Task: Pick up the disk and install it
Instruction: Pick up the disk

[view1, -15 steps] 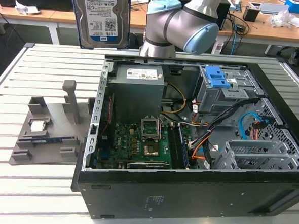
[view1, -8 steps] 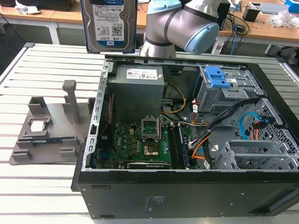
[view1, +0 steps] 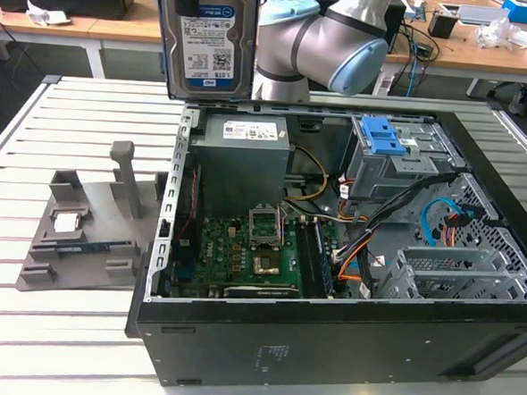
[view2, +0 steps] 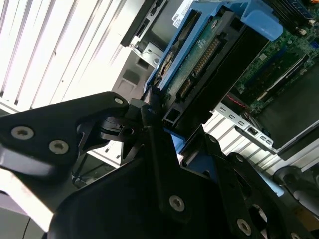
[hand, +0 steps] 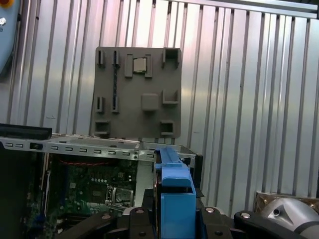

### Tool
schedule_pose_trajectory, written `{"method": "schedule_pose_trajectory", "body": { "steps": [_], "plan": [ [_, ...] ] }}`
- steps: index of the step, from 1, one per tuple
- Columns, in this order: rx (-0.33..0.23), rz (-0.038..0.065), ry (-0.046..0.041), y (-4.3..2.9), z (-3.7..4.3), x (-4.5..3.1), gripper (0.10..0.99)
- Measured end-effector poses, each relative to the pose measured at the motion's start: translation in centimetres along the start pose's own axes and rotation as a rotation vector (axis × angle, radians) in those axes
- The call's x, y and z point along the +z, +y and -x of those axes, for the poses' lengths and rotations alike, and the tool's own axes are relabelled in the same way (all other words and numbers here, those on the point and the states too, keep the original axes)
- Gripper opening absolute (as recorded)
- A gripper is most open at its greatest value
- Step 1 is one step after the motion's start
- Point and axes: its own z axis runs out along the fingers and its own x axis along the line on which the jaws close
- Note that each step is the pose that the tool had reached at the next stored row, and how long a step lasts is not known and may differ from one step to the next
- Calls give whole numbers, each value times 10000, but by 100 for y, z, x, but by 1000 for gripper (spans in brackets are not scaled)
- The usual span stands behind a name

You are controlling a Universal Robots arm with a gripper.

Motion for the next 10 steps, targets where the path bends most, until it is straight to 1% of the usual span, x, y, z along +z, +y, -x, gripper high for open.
{"method": "schedule_pose_trajectory", "body": {
  "steps": [3,7,9,10],
  "plan": [
    [2,-1,-1,-26,-55,16,369],
    [1,-1,-1,-36,-124,32,369],
    [2,-1,-1,-44,-183,47,369],
    [1,-2,-3,-47,-196,52,369]
  ]
}}
